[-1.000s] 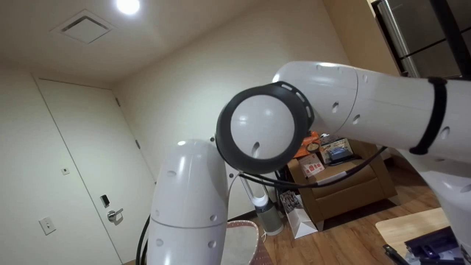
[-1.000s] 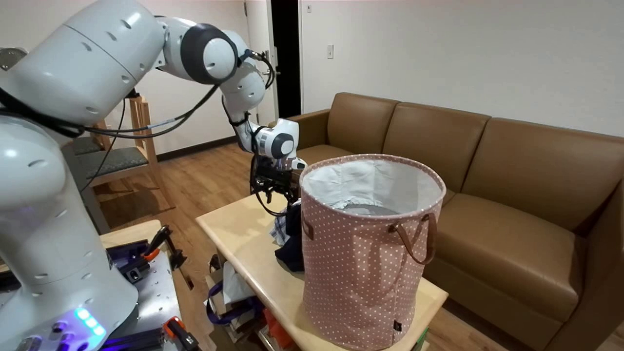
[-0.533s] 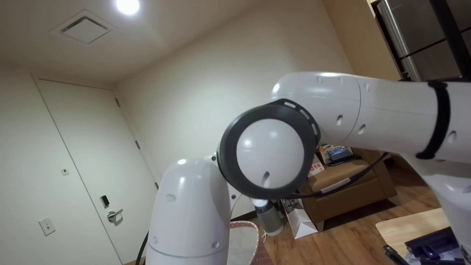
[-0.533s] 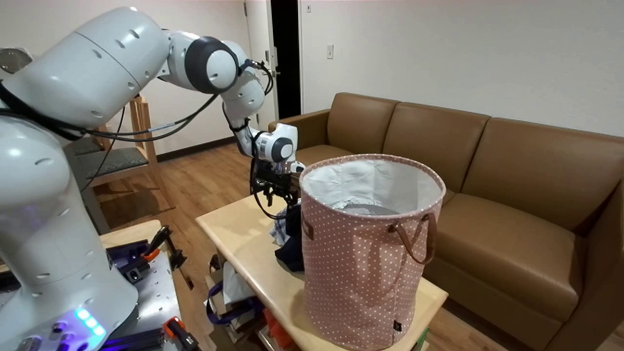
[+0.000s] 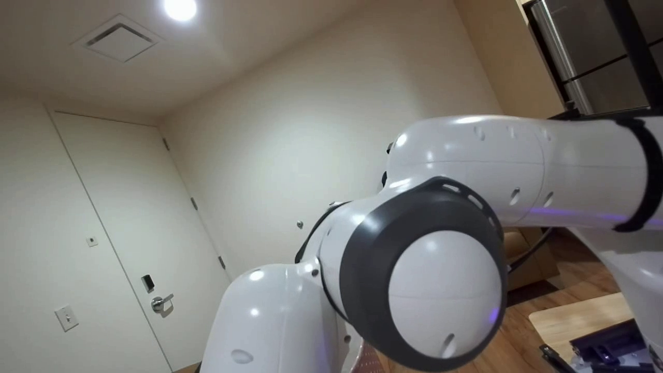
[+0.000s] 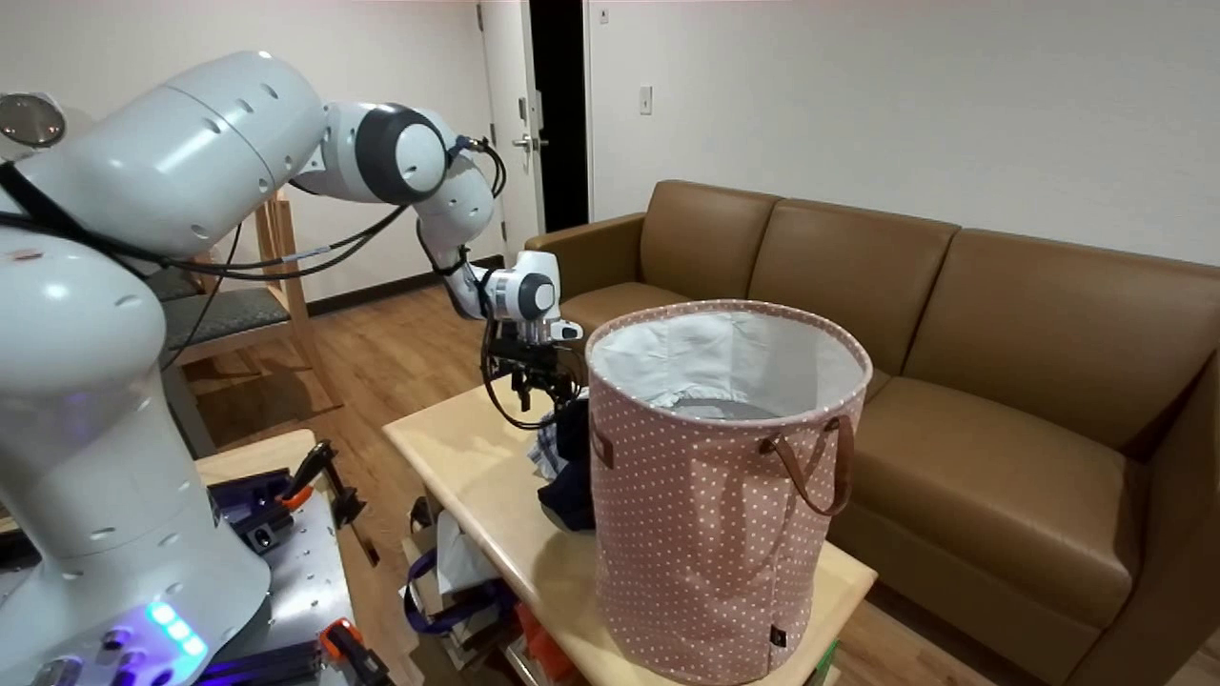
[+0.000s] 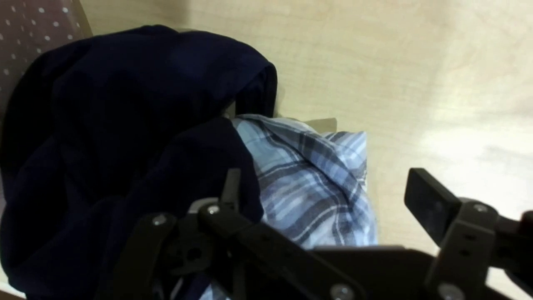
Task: Put the clothes in the bag
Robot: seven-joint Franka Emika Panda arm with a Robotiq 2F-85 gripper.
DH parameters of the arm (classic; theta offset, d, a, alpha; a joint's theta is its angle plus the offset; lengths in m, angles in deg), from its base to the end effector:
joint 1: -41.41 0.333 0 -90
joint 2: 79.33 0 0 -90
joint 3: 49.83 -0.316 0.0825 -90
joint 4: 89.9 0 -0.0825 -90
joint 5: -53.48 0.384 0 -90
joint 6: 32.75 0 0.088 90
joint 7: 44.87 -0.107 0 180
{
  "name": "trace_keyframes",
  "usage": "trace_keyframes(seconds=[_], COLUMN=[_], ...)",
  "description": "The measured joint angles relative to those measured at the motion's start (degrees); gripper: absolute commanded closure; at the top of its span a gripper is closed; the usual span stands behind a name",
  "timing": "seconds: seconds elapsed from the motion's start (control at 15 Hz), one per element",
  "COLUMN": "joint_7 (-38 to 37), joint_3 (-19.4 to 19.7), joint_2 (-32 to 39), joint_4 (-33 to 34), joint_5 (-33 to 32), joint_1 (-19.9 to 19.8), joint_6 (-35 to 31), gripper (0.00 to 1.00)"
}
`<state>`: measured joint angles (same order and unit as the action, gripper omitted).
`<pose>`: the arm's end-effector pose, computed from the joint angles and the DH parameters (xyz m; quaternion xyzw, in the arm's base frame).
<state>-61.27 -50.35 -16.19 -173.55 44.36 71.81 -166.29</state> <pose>0.5678 0.3362 0.0019 0.9751 0.1838 -0.0865 0.0888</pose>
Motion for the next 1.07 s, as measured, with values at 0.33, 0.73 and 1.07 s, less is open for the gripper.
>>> trace_keyframes(seconds=[0.33, 0.73, 1.07], joint_7=[-3.7, -17.6, -22.8], joint_3=[1.4, 10.9, 13.5], joint_2=[0.2, 7.7, 17.7], joint_4=[-1.0, 1.0, 9.8], joint_5=[-0.4, 0.1, 2.5], joint_1=[0.8, 8.7, 8.0], joint_6=[-8.5, -22.4, -14.4], gripper=[0.0, 0.0, 0.33])
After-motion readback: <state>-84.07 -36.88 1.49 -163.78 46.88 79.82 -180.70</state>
